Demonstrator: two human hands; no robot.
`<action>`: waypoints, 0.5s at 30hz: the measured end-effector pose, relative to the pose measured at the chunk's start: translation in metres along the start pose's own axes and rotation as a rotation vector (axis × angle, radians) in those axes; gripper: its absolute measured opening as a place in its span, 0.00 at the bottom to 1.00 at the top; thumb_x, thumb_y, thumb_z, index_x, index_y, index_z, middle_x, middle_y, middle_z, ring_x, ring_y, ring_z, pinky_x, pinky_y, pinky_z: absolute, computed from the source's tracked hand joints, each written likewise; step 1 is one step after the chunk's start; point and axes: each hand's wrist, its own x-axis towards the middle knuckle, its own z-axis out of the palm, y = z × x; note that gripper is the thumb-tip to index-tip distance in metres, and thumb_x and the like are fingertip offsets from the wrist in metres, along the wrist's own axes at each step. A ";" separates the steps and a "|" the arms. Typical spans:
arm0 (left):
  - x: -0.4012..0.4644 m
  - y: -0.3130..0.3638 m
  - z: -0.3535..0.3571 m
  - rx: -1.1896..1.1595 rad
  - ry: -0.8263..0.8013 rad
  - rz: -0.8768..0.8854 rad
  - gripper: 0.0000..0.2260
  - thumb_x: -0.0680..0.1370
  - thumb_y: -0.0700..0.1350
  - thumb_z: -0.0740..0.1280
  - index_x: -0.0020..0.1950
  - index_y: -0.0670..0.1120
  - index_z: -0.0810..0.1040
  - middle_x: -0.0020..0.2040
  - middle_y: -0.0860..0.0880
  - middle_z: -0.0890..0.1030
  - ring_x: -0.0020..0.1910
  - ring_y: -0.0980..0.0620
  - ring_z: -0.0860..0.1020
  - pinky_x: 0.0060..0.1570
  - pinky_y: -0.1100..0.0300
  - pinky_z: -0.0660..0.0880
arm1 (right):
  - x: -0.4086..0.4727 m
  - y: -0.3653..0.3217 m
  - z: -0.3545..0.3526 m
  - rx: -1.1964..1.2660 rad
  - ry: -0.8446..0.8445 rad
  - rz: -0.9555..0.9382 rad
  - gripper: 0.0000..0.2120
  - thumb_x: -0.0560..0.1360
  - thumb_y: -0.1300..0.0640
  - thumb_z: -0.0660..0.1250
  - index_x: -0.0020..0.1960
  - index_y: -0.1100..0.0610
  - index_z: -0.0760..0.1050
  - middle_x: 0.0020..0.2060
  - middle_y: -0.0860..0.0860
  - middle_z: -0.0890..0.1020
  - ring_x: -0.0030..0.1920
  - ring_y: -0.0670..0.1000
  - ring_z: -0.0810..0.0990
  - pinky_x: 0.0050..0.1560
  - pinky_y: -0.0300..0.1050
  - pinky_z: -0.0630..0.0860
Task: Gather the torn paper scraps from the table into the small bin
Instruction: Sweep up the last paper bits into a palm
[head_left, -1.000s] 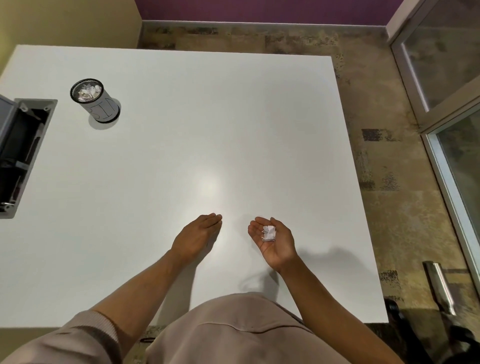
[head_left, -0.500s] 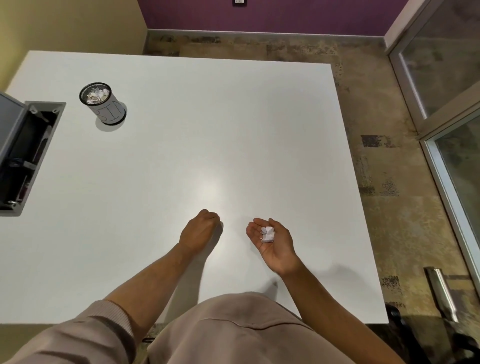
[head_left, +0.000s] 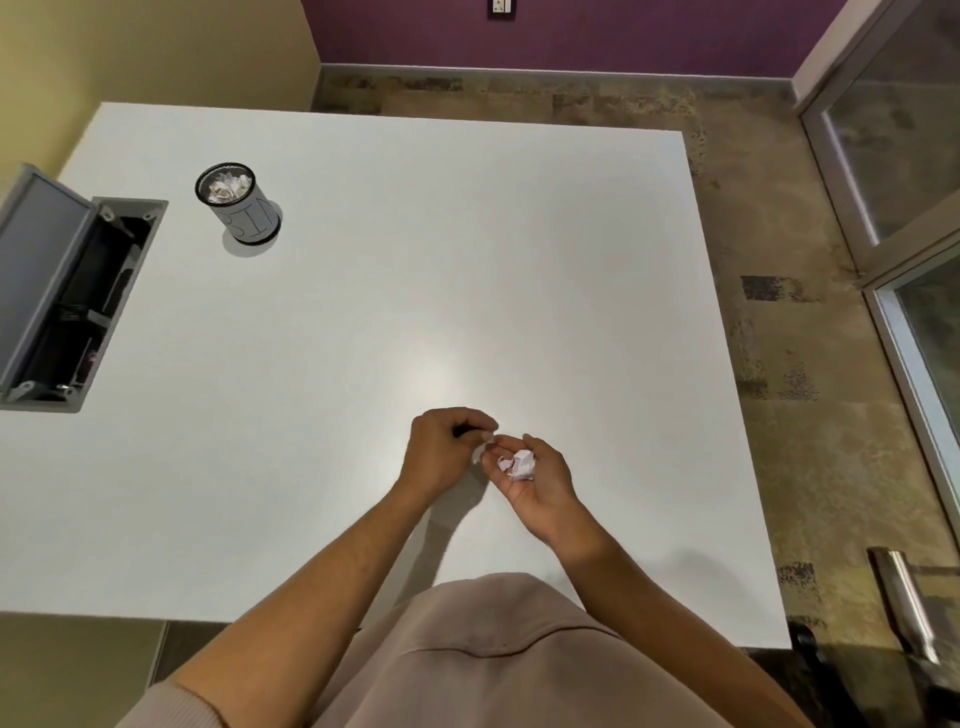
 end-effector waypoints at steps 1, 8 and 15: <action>-0.006 0.003 0.004 0.034 -0.043 0.053 0.13 0.73 0.32 0.69 0.41 0.50 0.85 0.40 0.56 0.86 0.43 0.59 0.83 0.45 0.66 0.78 | 0.000 0.003 0.003 0.034 0.000 0.007 0.11 0.80 0.62 0.58 0.49 0.70 0.75 0.39 0.62 0.82 0.36 0.57 0.82 0.37 0.48 0.81; -0.031 -0.006 0.023 0.528 -0.137 0.360 0.08 0.73 0.36 0.64 0.44 0.45 0.82 0.45 0.51 0.83 0.45 0.54 0.78 0.44 0.55 0.76 | 0.001 0.018 0.011 -0.104 0.031 -0.007 0.18 0.79 0.58 0.61 0.36 0.63 0.83 0.36 0.55 0.84 0.35 0.50 0.84 0.35 0.40 0.78; -0.031 -0.004 0.013 0.356 -0.070 0.572 0.13 0.72 0.32 0.63 0.51 0.40 0.83 0.49 0.46 0.84 0.51 0.47 0.80 0.54 0.55 0.75 | 0.001 0.013 0.006 0.031 -0.009 -0.023 0.09 0.79 0.59 0.62 0.49 0.65 0.77 0.38 0.58 0.83 0.38 0.53 0.84 0.37 0.43 0.80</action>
